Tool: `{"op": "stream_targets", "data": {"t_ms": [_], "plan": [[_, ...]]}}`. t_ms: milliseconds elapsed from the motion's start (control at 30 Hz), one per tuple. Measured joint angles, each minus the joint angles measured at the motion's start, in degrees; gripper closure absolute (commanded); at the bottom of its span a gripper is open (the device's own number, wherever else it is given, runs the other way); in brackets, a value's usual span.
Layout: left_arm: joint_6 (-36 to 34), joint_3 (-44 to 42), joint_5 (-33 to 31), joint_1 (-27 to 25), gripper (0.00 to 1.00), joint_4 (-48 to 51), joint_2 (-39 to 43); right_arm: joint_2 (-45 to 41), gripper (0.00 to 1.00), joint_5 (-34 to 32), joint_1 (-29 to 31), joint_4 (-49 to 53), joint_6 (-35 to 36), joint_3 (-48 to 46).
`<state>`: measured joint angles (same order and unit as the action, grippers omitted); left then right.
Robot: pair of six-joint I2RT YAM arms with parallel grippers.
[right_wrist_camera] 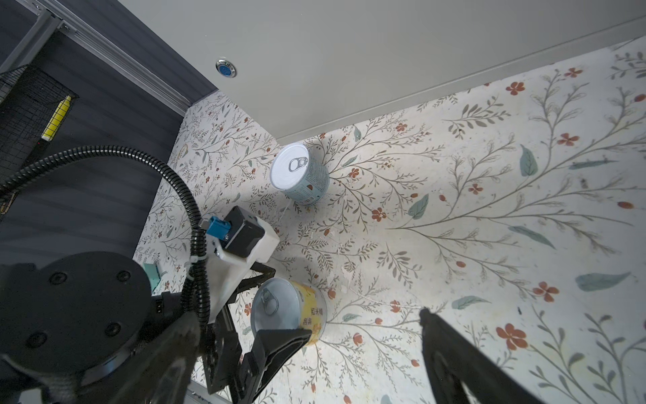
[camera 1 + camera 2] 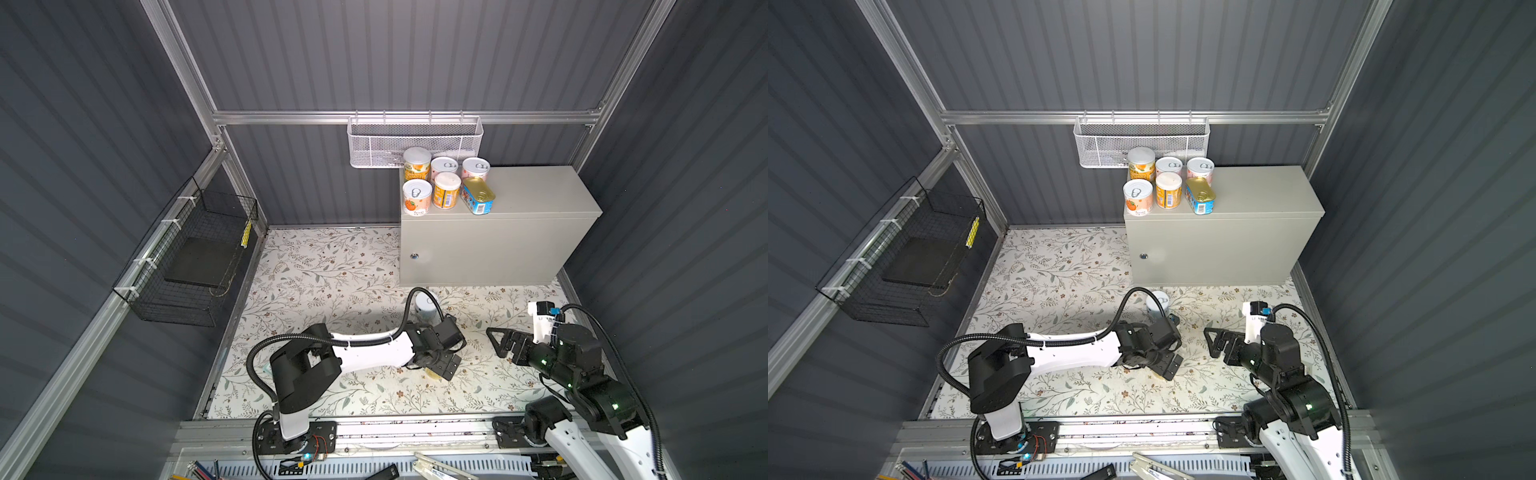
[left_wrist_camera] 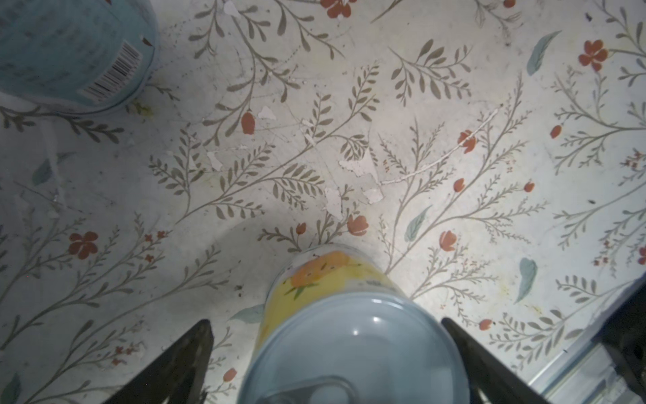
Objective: Place and organize the canned foods onto the counter
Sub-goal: 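Lower the left gripper over the yellow can and close on it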
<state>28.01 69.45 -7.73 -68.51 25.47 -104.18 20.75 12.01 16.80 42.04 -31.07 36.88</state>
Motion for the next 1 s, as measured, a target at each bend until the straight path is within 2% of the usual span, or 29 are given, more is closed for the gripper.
{"op": "stream_targets", "data": {"t_ms": [133, 200, 367, 500, 733, 867, 1000], "plan": [[0.1, -0.2, 0.2, 0.9, 0.09, -1.4, 0.0, -0.1, 0.01, 0.0, 0.0, 0.0, 0.0, -0.1], [0.3, -0.9, 0.5, 1.9, 0.18, -2.7, 0.3, -0.1, 0.01, 0.0, 0.0, 0.0, 0.0, -0.2], [1.2, -2.8, 2.6, 5.4, 0.32, -5.5, 1.4, 0.3, 0.01, 0.1, 0.0, 0.0, 0.0, -0.2], [2.8, -6.0, 6.9, 9.8, 0.35, -9.2, 3.5, 1.0, 0.01, 0.5, 0.0, -0.2, 0.0, -0.2], [2.5, -5.7, 9.3, 13.7, 0.38, -8.2, 3.7, 3.8, 0.01, 1.5, 0.7, -2.3, 0.2, -0.2], [1.6, -5.2, 12.1, 16.2, 0.42, -6.1, 4.0, 7.0, 0.01, -0.2, 4.1, -3.8, 1.1, -0.1], [-0.1, -4.9, 13.5, 20.2, 0.42, -2.3, 6.1, 11.8, 0.01, -5.3, 10.3, -4.8, 3.5, 1.2]]}}
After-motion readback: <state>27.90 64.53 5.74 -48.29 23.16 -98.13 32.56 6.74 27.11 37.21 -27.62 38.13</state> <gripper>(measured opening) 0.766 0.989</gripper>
